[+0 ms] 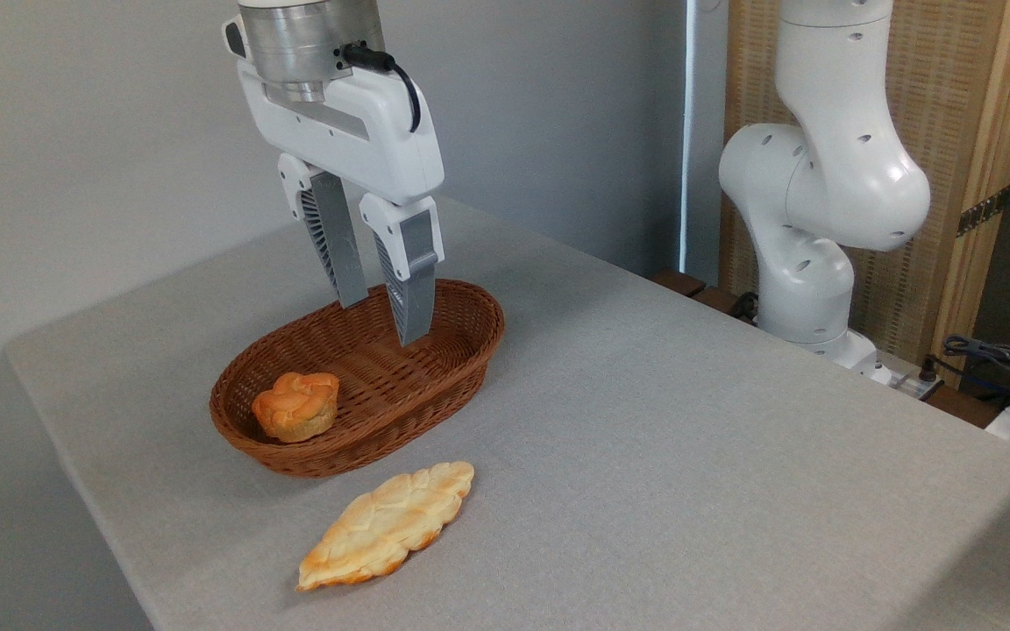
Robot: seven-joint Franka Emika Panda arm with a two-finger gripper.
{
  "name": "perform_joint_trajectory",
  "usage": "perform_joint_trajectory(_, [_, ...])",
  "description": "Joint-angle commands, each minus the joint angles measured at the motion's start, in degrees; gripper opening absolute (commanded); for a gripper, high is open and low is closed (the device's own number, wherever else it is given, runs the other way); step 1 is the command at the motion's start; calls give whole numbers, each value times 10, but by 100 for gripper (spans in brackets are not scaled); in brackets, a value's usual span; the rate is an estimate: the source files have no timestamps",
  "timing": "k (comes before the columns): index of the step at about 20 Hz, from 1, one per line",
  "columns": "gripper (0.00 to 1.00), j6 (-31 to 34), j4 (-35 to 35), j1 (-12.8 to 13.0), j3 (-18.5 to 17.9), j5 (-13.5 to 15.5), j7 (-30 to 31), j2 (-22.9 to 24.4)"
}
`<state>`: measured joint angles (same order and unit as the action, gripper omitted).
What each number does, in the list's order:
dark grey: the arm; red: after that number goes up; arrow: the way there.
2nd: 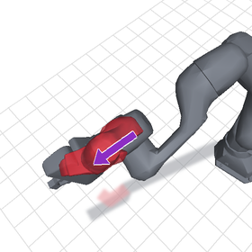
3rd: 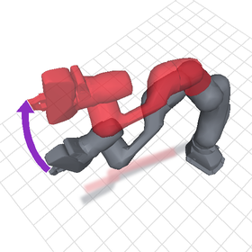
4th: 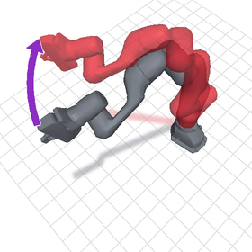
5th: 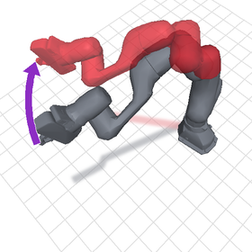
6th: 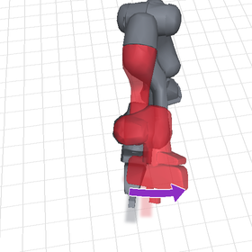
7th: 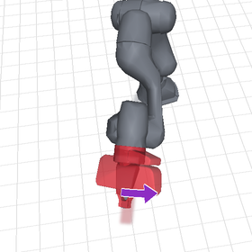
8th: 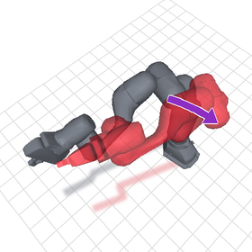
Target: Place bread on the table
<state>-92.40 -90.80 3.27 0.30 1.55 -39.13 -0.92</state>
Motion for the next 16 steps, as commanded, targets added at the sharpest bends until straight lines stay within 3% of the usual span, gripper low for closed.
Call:
perform_joint_trajectory(1, [100, 13, 11, 3, -6, 6, 3, -2])
perform_joint_trajectory(16, [100, 7, 11, 4, -5, 17, 3, 0])
